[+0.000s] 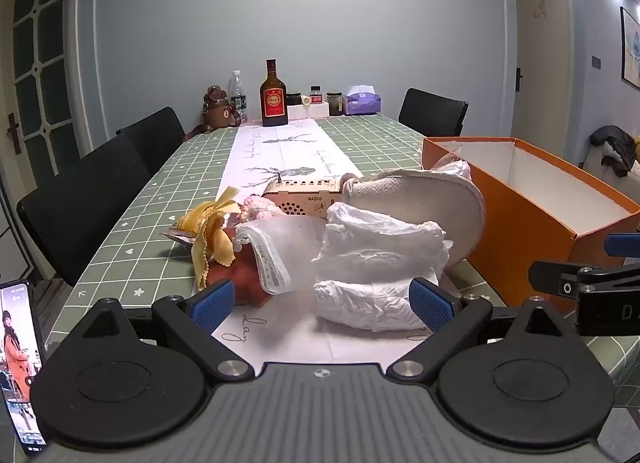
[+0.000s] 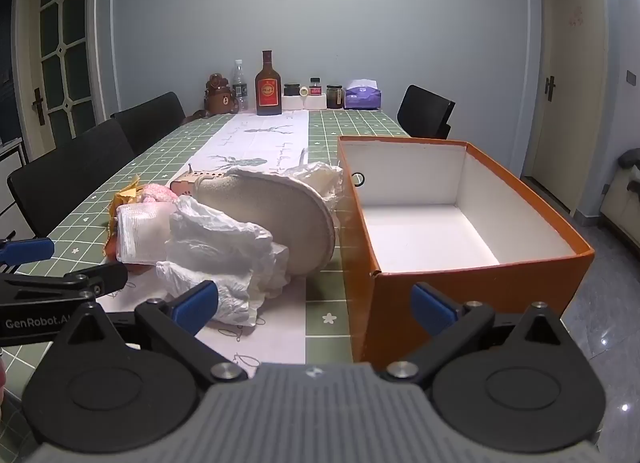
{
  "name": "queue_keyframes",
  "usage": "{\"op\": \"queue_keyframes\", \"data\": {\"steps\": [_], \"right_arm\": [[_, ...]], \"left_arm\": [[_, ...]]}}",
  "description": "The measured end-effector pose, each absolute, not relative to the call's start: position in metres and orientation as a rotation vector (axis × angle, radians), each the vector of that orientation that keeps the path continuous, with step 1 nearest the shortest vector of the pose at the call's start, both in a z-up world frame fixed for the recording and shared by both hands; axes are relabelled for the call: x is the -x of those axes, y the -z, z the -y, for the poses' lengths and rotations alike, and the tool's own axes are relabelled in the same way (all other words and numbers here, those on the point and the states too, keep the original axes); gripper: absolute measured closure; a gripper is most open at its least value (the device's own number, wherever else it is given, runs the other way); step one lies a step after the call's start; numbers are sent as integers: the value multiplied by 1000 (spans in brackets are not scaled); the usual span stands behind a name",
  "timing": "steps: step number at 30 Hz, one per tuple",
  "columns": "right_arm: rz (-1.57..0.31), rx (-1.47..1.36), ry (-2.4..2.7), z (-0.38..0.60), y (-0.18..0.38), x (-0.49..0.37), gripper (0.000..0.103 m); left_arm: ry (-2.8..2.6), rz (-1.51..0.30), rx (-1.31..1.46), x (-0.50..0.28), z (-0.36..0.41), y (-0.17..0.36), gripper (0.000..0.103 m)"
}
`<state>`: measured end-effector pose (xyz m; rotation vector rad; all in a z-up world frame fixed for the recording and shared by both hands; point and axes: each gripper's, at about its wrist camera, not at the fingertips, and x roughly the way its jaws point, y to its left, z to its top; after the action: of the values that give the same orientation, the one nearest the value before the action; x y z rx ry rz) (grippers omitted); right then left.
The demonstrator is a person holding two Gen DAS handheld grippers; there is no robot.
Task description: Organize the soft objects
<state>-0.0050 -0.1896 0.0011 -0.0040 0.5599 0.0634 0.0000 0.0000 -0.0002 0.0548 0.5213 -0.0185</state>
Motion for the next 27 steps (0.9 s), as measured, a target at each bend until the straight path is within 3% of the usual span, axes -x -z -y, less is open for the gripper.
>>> {"op": "queue_keyframes", "data": {"steps": [27], "right_arm": [[-586,19,-81,186,0,-1,3]], "left_arm": [[8,-555,-68,-5,-4,7,0]]}}
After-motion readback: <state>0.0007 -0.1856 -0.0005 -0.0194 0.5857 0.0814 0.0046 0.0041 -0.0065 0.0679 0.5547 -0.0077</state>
